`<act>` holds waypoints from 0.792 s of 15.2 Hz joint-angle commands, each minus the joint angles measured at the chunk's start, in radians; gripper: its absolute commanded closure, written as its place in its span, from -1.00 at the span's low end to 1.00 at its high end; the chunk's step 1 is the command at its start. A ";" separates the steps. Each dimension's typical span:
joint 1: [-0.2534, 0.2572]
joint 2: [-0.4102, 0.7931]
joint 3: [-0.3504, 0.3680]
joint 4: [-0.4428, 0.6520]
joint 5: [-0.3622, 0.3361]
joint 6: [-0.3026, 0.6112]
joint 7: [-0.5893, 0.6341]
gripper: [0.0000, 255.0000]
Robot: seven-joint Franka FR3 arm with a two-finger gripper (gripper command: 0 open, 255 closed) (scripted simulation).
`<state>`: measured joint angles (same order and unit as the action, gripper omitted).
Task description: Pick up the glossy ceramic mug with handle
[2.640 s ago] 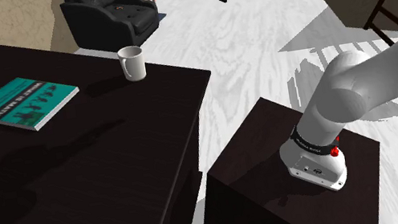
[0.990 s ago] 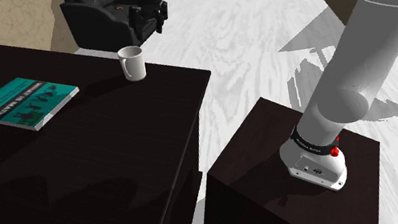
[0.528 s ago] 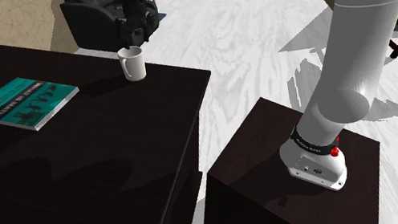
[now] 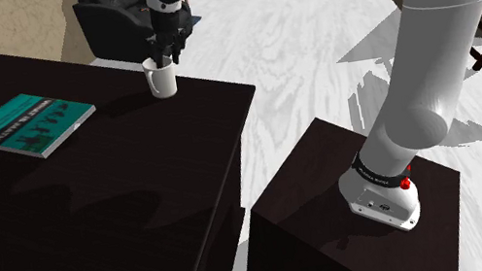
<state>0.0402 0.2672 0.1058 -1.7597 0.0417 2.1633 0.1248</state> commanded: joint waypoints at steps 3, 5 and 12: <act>0.000 0.000 0.000 -0.001 0.000 0.002 0.000 1.00; 0.000 0.000 0.000 -0.001 0.000 0.002 0.000 1.00; -0.001 -0.010 0.000 0.025 0.000 -0.035 0.001 1.00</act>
<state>0.0386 0.2611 0.1053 -1.7397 0.0422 2.1373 0.1236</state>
